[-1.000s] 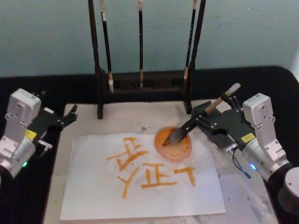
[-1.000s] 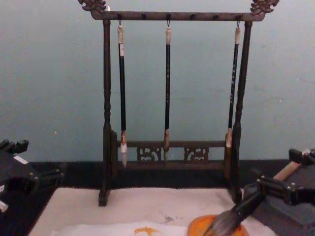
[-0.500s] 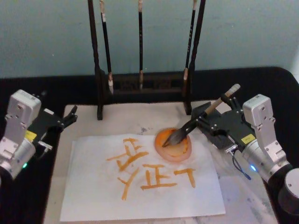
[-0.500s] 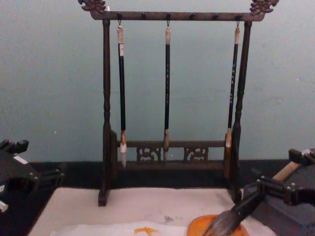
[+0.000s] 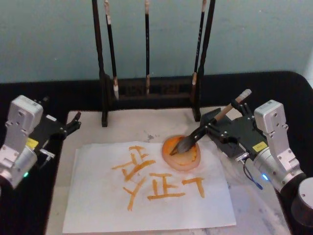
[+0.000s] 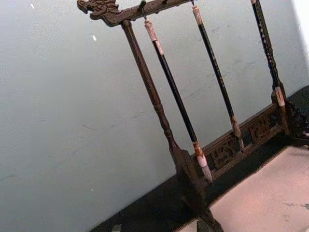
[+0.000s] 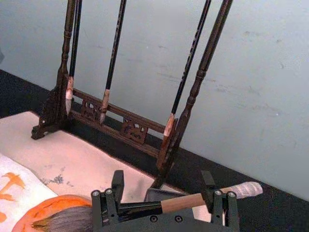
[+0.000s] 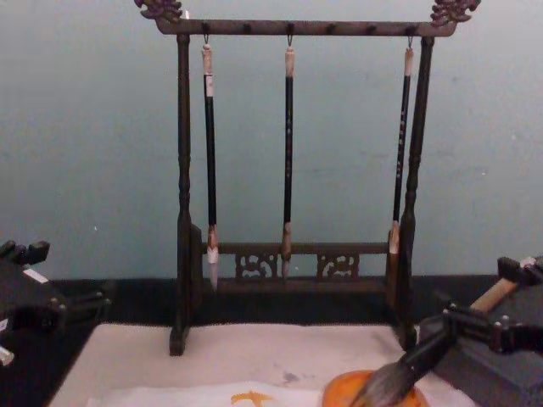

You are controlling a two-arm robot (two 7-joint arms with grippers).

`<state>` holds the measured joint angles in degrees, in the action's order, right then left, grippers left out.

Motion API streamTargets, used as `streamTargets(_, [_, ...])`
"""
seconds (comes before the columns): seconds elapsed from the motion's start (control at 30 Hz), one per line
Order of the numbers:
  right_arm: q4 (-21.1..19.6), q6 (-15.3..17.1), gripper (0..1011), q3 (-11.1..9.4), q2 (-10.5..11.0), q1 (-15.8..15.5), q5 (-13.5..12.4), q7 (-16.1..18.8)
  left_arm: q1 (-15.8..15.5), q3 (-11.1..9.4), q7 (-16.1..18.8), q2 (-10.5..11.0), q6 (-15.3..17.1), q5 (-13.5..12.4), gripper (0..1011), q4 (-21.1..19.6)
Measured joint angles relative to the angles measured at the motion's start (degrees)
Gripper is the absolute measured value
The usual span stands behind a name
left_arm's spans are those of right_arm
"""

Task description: Pick up the brush from the inkstone, write on the paper, then place the brush back to its original position.

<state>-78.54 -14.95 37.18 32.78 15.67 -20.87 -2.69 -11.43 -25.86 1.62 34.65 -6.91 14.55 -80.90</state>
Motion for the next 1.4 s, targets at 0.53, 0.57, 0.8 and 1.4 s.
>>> streamTargets(0.53, [0.0,-0.01,1000,0.0,0.0,0.0,0.0,0.0,0.0,0.0,0.0,0.0,0.0,0.0,1010,0.0])
streamTargets(0.57, [0.0,0.0,1000,0.0,0.0,0.0,0.0,0.0,0.0,0.0,0.0,0.0,0.0,0.0,1010,0.0])
streamTargets(0.8, [0.0,-0.01,1000,0.0,0.0,0.0,0.0,0.0,0.0,0.0,0.0,0.0,0.0,0.0,1010,0.0])
streamTargets(1.4, [0.0,0.0,1000,0.0,0.0,0.0,0.01,0.0,0.0,0.0,0.0,0.0,0.0,0.0,1010,0.0])
